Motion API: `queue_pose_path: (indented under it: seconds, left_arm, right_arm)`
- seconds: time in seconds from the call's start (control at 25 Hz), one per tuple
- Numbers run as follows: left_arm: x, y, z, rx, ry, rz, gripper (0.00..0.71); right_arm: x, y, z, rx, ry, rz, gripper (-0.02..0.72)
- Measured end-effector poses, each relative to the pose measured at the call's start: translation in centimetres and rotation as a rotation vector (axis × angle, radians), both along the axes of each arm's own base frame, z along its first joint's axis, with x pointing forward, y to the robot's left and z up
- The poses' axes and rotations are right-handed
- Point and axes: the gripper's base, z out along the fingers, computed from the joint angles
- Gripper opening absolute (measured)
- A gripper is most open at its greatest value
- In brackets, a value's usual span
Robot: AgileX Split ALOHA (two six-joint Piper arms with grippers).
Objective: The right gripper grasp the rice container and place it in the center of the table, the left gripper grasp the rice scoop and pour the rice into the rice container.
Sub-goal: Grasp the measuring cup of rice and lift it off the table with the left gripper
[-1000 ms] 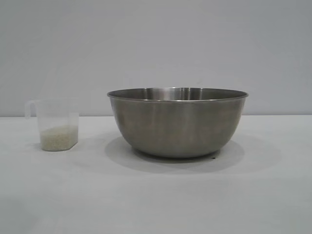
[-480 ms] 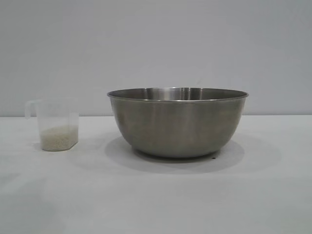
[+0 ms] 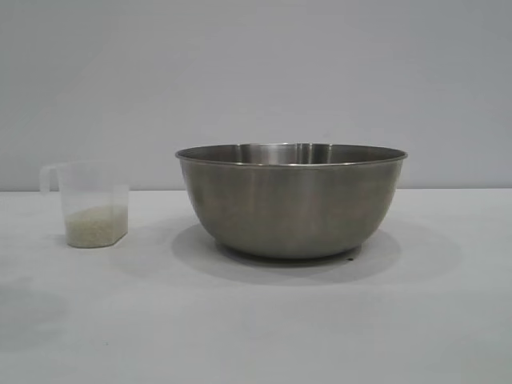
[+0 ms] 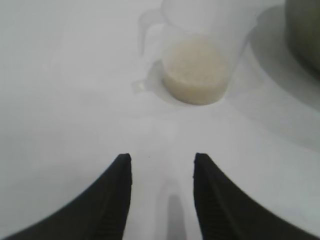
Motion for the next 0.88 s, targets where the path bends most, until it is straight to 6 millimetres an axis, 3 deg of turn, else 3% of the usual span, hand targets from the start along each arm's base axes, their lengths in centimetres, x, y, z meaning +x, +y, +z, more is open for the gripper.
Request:
queue_pose_path:
  seconds: [0.4,0.76,0.88]
  left_arm:
    - [3.0,-0.4,1.3,0.012,-0.113,-0.010,0.265]
    - [3.2,-0.4,1.3,0.027,-0.122,-0.010,0.265]
    - [3.2,-0.2,0.5,0.033,-0.095,0.008,0.265]
  right_arm:
    - [0.0,0.0,0.0,0.000,0.000,0.000,0.566]
    - [0.0,0.0,0.0,0.000,0.000,0.000,0.566]
    - [0.0,0.0,0.0,0.000,0.000,0.000,0.566]
